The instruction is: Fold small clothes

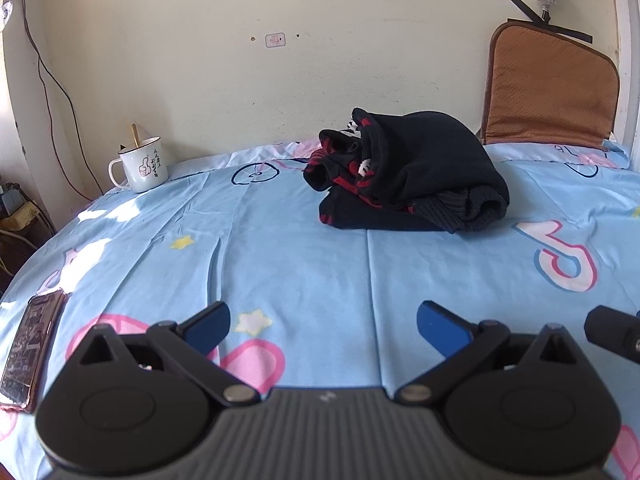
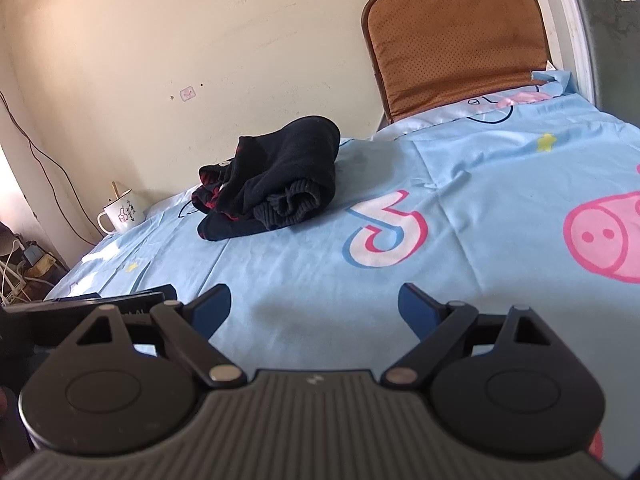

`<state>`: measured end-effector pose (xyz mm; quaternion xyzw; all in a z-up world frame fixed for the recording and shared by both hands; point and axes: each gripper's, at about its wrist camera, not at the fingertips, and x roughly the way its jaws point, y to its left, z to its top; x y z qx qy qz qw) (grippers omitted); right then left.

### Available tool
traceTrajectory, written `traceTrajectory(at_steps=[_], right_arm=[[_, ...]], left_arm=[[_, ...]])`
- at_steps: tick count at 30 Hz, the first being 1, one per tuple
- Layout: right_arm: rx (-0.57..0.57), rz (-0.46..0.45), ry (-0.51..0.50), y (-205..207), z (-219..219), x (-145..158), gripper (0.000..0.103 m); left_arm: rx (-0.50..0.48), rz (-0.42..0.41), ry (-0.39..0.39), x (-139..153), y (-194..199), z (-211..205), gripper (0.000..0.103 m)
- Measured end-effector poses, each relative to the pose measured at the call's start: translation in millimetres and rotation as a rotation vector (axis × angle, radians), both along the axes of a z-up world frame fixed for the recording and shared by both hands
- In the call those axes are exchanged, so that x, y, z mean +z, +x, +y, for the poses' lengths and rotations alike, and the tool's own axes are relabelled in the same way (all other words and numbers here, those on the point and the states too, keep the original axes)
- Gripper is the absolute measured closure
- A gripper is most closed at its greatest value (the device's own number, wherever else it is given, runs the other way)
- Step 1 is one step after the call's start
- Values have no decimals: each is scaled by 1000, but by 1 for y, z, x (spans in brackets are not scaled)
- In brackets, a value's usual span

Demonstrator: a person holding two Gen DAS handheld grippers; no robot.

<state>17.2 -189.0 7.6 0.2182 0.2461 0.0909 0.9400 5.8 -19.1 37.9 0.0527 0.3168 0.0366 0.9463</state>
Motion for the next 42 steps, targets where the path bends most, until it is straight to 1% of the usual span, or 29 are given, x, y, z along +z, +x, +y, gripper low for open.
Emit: traceTrajectory(at_steps=[8, 11, 20, 37, 42], right_arm=[[-76, 7, 24, -5, -21, -1, 10], [-90, 15, 36, -5, -23, -3, 10], [-18, 13, 8, -3, -4, -4, 10], [29, 19, 7, -1, 8, -5, 10], [35, 21, 11, 0, 8, -6, 10]], left_arm=[[-3, -4, 3, -1, 0, -1, 0], [-8, -2, 8, -2, 0, -2, 0], [0, -7, 10, -2, -1, 1, 0], [1, -6, 14, -3, -1, 3, 0], [-4, -17, 18, -2, -3, 2, 0]])
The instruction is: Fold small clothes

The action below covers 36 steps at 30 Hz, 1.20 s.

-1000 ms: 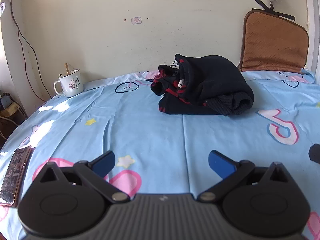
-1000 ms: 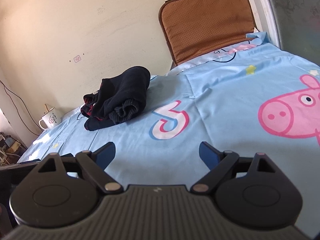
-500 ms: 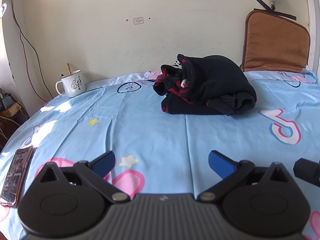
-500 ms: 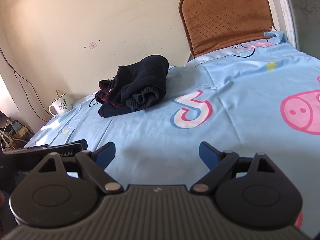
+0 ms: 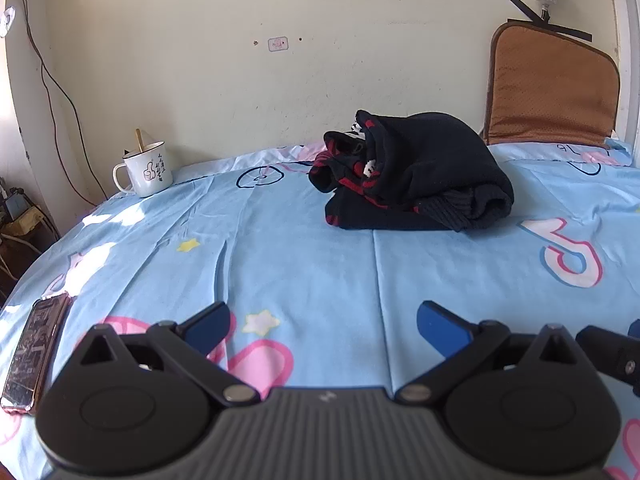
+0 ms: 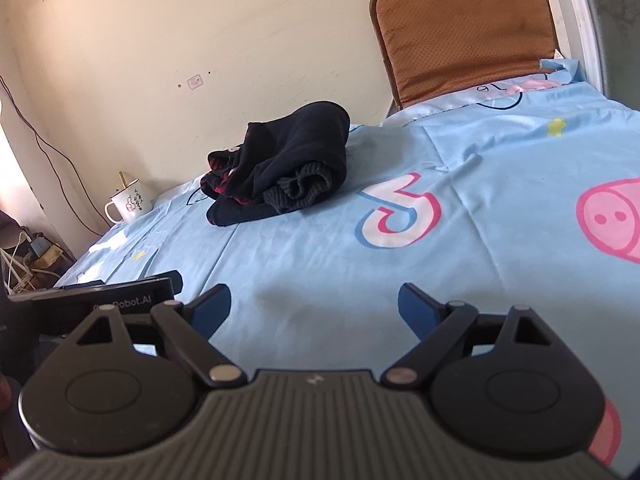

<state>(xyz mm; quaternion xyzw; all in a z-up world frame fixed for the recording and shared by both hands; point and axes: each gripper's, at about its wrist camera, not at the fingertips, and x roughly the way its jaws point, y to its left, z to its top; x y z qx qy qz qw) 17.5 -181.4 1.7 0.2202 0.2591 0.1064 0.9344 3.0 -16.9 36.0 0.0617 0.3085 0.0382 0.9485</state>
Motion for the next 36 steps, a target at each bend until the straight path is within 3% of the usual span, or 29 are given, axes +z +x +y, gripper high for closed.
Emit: traceTrajectory(at_steps=[36], right_arm=[[12, 4, 6, 0, 4, -1, 10]], left_arm=[[14, -32, 14, 2, -2, 3, 0]])
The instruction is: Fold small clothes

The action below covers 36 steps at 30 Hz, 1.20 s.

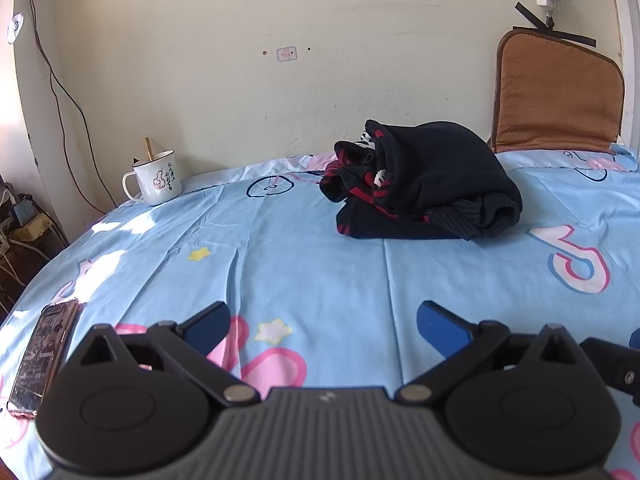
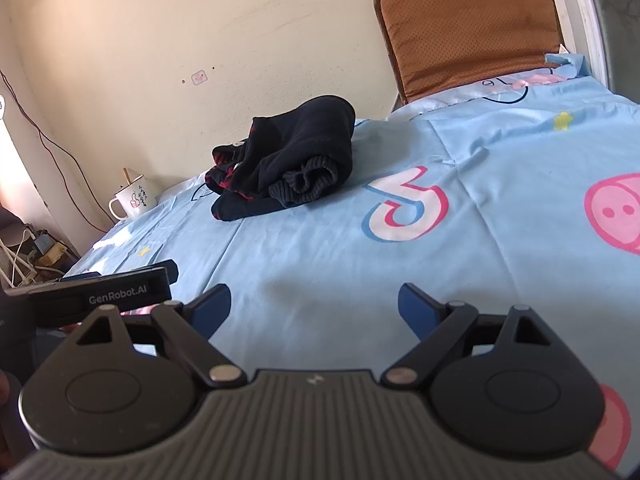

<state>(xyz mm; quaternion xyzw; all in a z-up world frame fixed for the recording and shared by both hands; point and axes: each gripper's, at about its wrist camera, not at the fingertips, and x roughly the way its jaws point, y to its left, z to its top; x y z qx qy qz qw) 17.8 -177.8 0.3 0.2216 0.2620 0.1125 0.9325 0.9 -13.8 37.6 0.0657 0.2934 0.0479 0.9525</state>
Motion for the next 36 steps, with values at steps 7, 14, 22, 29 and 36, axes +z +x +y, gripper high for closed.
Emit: traceTrajectory(at_steps=[7, 14, 22, 29, 36], right_arm=[[0, 2, 0, 0, 1, -1, 10], [1, 2, 0, 1, 2, -1, 10], [1, 3, 2, 0, 3, -2, 10], [2, 5, 5, 0, 3, -2, 10], [2, 1, 8, -1, 2, -2, 10]], left_arm=[[4, 3, 1, -2, 0, 1, 0], [4, 5, 1, -3, 0, 1, 0], [4, 6, 1, -2, 0, 1, 0], [4, 7, 0, -3, 0, 1, 0], [4, 10, 0, -2, -1, 1, 0]])
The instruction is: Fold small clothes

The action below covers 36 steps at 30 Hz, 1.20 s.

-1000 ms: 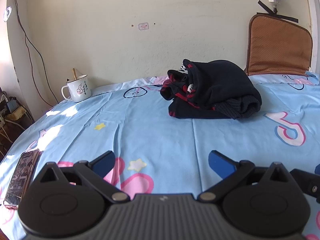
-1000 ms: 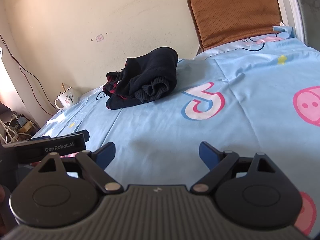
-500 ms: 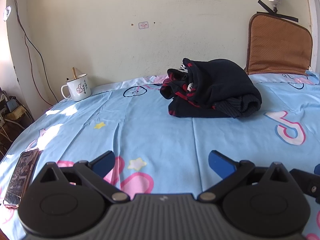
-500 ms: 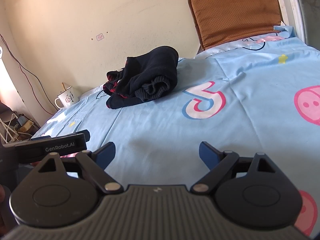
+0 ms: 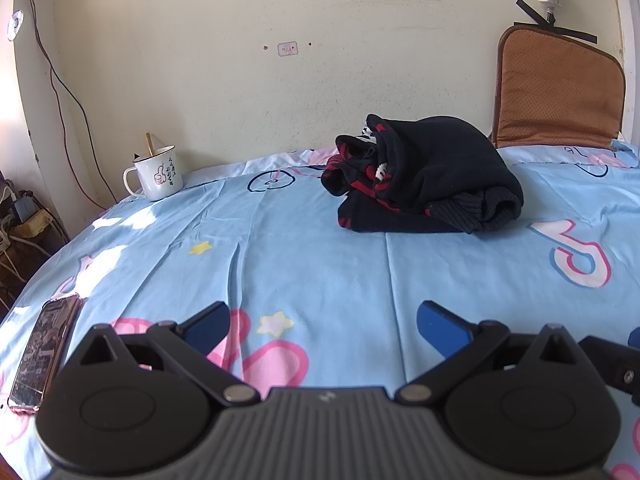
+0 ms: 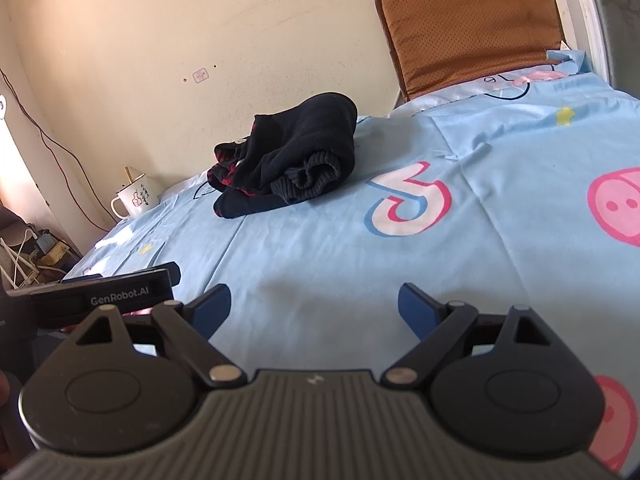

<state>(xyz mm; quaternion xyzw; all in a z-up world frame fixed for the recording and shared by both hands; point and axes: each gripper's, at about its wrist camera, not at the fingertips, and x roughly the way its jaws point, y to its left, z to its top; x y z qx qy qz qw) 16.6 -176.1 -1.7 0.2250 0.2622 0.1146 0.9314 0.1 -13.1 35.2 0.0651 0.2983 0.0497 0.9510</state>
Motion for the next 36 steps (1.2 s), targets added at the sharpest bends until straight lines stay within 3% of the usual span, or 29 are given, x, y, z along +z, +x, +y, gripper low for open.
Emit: traceTrajectory(at_steps=[36], right_arm=[[6, 3, 4, 0, 1, -1, 10]], left_arm=[[-23, -43, -18, 8, -6, 1, 0]])
